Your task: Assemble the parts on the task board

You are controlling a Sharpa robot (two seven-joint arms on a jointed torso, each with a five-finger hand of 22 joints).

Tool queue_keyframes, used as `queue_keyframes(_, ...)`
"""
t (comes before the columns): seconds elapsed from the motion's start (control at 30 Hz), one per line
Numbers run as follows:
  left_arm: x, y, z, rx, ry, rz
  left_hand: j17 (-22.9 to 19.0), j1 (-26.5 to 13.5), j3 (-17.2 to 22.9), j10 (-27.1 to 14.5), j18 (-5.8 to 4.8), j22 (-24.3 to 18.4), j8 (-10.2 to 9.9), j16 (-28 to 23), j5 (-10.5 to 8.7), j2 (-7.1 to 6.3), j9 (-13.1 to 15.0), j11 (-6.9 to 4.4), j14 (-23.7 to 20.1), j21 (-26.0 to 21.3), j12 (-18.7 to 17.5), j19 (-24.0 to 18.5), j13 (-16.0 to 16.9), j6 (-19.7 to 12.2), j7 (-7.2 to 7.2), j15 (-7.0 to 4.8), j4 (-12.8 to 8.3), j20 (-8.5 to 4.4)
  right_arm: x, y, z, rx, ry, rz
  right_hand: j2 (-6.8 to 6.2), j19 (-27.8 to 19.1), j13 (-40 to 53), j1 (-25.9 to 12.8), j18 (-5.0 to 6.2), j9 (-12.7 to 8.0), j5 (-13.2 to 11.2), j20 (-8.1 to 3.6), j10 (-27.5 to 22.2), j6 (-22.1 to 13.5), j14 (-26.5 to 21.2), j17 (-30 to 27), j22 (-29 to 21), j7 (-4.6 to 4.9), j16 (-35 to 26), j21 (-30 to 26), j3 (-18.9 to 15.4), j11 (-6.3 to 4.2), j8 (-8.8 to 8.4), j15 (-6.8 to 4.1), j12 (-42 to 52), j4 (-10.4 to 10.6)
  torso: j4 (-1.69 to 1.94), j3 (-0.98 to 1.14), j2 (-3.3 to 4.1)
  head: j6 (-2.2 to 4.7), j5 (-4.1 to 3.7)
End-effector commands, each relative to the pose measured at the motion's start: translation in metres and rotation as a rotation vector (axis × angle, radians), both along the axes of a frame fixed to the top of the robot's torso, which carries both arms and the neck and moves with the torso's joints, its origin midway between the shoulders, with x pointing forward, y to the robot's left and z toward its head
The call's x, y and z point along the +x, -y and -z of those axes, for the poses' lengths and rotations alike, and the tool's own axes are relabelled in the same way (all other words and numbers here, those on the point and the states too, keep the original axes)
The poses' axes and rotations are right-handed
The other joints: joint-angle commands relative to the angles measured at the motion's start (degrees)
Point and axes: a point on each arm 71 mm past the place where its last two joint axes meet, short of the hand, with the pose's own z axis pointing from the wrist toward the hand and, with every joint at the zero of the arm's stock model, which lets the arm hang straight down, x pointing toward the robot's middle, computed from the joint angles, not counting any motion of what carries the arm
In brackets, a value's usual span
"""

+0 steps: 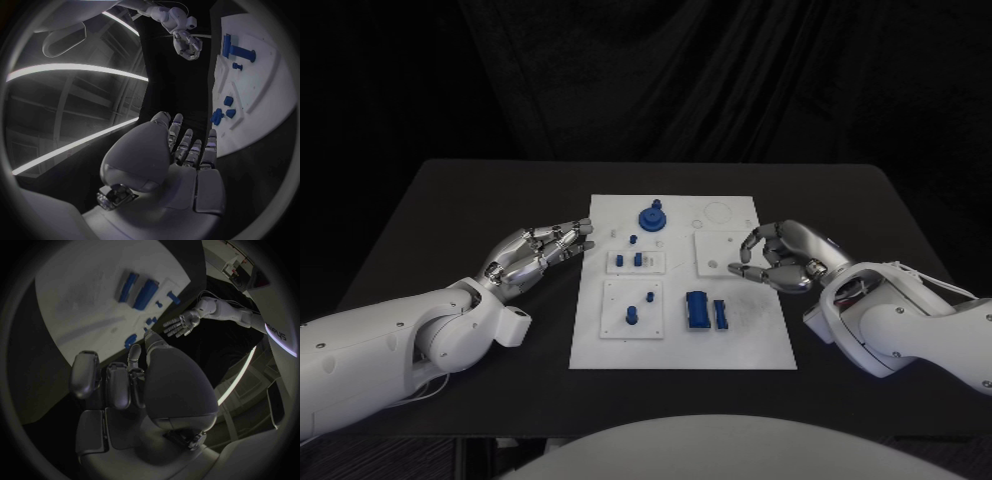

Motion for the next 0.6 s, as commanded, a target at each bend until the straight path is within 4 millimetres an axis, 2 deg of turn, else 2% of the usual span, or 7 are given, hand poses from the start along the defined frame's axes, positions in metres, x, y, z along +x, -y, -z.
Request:
queue_keyframes(0.03,0.003,0.001,-0.010,0.044,0.119,-0.029,-0.25,-4.91,-2.89,-1.07,0.55,-1.97,-0.61,-0.65,-5.00,1.06,-0.29,-1.01,-1.36,-0.78,-0.89,-1.79,-0.14,-0.51,0.05,-0.80,0.00,-1.09,0.007,0.002,-0.021,0.164,0.223,-0.009,1.23,-10.27,3.57,-0.60,2.79,-3.74,0.84,1.70,-9.85,-1.87,-9.15,-13.01,0.14,1.52,-9.37,-16.45,1.42,1.77,-2.69,1.80,-9.43,-0.18,0.02,0.09,-0.54,-0.01,0.42)
queue_keyframes(0.13,0.006,0.002,-0.014,0.059,0.155,-0.042,-0.99,-11.34,-6.99,-3.94,0.38,-6.84,-2.30,-2.08,-13.85,3.10,-2.93,-2.78,-3.95,-2.05,-3.73,-5.49,-0.53,-14.52,-0.67,-2.52,-0.09,-2.93,0.013,0.004,-0.024,0.209,0.259,-0.024,2.13,-17.55,-8.46,-2.27,4.16,-8.54,2.20,3.50,-25.68,-2.69,-20.14,-27.38,-5.32,3.02,-21.33,-29.47,3.17,3.54,-5.24,3.56,-23.34,0.05,0.18,0.25,-1.17,-0.01,0.70)
queue_keyframes(0.3,0.010,0.006,-0.018,0.073,0.198,-0.064,-1.03,-10.65,-10.48,-8.66,0.09,-8.21,-4.30,-2.14,-14.80,4.49,-5.89,-3.35,-4.07,-1.97,-8.88,-6.42,-1.22,-37.15,-13.83,-2.16,-0.26,-2.88,0.025,0.005,-0.022,0.273,0.268,-0.064,1.33,-32.94,-33.83,-7.15,0.99,-21.91,1.01,10.38,-51.25,-9.13,-42.32,-43.15,-21.07,7.21,-47.08,-51.34,3.96,13.07,-16.84,14.15,-54.37,-0.37,-0.28,0.44,-2.41,-0.01,1.57)
queue_keyframes(0.33,0.011,0.006,-0.018,0.078,0.202,-0.069,-1.03,-10.46,-11.18,-9.35,0.17,-8.40,-4.52,-2.14,-15.29,4.51,-6.10,-3.75,-4.07,-1.96,-9.62,-6.53,-1.34,-38.62,-14.63,-2.27,-0.26,-2.89,0.027,0.006,-0.020,0.286,0.264,-0.073,0.86,-32.13,-42.03,-6.16,2.18,-27.79,0.78,12.87,-51.42,-9.02,-41.88,-49.60,-28.93,7.17,-52.27,-57.52,2.46,13.00,-19.63,14.29,-58.12,-0.50,-0.42,0.47,-2.61,-0.01,1.75)
queue_keyframes(0.43,0.014,0.008,-0.017,0.095,0.204,-0.085,-1.03,-11.69,-13.62,-11.96,0.42,-14.22,-4.80,-2.14,-20.68,4.34,-6.39,-5.15,-4.07,-3.25,-12.68,-9.30,-1.90,-40.29,-14.48,-2.72,-0.23,-2.25,0.031,0.007,-0.016,0.313,0.239,-0.099,0.20,-43.73,-46.81,-7.95,1.09,-30.96,-0.32,12.54,-61.88,-13.82,-53.08,-53.98,-34.84,6.57,-59.58,-59.85,-0.41,12.24,-22.81,14.17,-64.00,-0.12,-0.94,0.59,-3.09,-0.01,2.37)
queue_keyframes(0.57,0.017,0.009,-0.016,0.102,0.197,-0.098,-1.03,-14.23,-15.37,-12.48,0.95,-14.66,-4.75,-2.14,-25.48,4.57,-6.35,-6.12,-4.07,-3.27,-13.74,-9.49,-2.16,-40.12,-12.85,-3.77,-0.23,-2.37,0.035,0.009,-0.009,0.347,0.199,-0.113,2.36,-68.08,-56.81,-8.68,-0.82,-37.86,1.87,13.92,-74.54,-18.96,-72.30,-62.65,-61.50,3.82,-70.82,-61.27,-9.43,10.40,-26.53,12.60,-69.12,0.45,-1.18,0.70,-3.36,-0.01,2.77)
queue_keyframes(0.6,0.015,0.010,-0.009,0.116,0.118,-0.063,-1.03,-35.48,-9.72,-12.65,-2.79,-17.68,-4.97,-2.14,-26.57,0.01,-6.57,-8.77,-4.07,-3.92,-15.88,-10.27,-2.68,-40.96,-7.58,-7.75,-5.27,-5.67,0.036,0.010,-0.011,0.264,0.225,-0.068,5.50,-67.50,-60.69,-30.26,-1.59,-41.51,-3.94,8.87,-75.39,-25.76,-72.72,-66.69,-62.32,2.14,-71.71,-62.92,-5.89,7.93,-30.71,10.28,-73.63,-4.76,-0.85,0.58,-2.94,0.00,2.53)
